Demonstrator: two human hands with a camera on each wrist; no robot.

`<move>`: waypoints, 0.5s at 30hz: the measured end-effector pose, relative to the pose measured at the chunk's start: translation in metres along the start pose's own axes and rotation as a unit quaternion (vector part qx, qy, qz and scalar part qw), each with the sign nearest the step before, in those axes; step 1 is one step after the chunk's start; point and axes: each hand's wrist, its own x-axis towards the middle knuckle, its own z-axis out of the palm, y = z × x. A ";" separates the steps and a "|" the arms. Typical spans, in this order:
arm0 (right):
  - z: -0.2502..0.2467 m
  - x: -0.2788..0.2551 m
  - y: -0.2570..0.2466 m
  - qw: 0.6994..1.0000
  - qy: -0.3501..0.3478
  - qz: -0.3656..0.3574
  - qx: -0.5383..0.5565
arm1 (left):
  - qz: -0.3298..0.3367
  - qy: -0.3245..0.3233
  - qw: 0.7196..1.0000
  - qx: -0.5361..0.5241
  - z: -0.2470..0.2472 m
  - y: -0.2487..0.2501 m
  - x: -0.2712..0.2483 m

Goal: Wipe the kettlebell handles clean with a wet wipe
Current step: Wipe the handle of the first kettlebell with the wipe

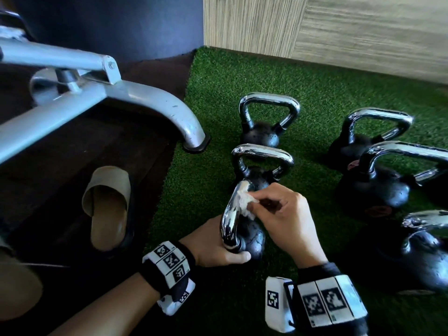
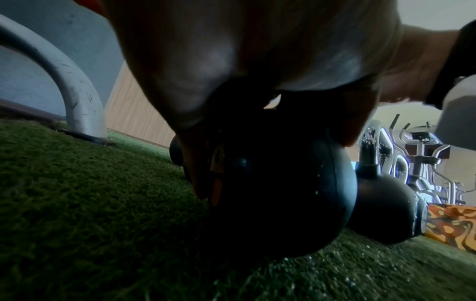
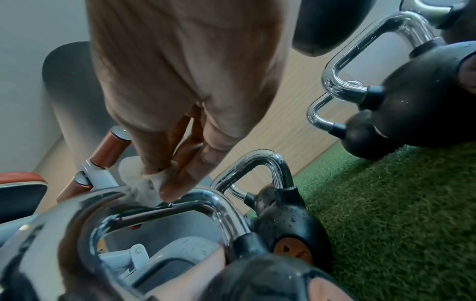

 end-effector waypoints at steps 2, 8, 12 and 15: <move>0.001 -0.002 0.000 1.000 -0.015 0.008 0.008 | -0.001 -0.015 1.000 0.007 -0.002 0.001 0.003; 0.004 -0.013 -0.009 0.992 -0.099 0.047 0.062 | 0.041 -0.046 0.998 0.032 -0.007 0.003 0.011; 0.006 -0.013 -0.003 0.988 -0.108 0.072 0.083 | 0.048 -0.062 0.997 0.015 -0.008 0.005 0.010; 0.009 -0.021 0.002 0.985 -0.128 0.080 0.078 | 0.002 -0.072 0.997 0.002 -0.009 0.001 0.004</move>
